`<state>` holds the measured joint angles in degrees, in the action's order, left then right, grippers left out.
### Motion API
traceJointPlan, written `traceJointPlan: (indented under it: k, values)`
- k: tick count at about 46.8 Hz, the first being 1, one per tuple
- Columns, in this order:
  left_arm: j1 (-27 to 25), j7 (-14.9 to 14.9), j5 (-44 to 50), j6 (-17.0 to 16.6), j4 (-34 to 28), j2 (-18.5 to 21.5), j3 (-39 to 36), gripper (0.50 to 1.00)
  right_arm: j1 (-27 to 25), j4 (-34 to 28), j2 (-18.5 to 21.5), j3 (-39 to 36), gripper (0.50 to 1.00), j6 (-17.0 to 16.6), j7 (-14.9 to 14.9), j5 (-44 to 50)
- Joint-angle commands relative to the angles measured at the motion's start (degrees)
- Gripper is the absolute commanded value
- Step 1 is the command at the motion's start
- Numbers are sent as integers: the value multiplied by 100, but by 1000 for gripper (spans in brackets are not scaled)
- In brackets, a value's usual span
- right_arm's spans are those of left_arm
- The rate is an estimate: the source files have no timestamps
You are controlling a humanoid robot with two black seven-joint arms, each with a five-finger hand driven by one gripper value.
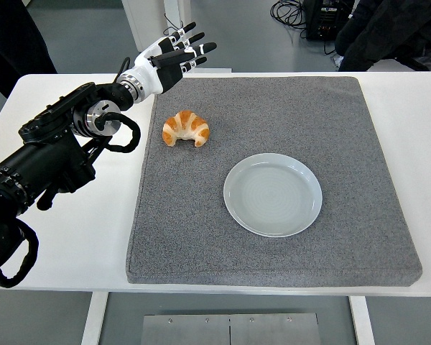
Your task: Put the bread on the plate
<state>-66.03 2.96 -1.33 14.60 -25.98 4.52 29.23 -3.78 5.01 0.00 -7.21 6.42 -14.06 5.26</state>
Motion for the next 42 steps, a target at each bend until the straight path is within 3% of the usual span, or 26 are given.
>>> traceJointPlan:
  k: [1,8,16,21,27,42]
  values:
    - [-111,3,-139,-10,-30,136,-66,984,0,0,0,0,1000,-1,0,2]
    - [-305,3,-1009,-229,-302,417,-207,984,0,0,0,0,1000,-1,0,-7]
    - [-358,-128,-1581,-669,-1513,1067,-400,984,0,0,0,0,1000,-1,0,2]
    - [-375,-453,-1590,-704,-2305,1586,-725,984,0,0,0,0,1000,-1,0,2]
    - [-559,-840,-1730,-739,-2570,1938,-1270,984,0,0,0,0,1000,-1,0,-7]
    - [-797,-876,-2863,-669,-3492,2694,-1639,984,0,0,0,0,1000,-1,0,2]
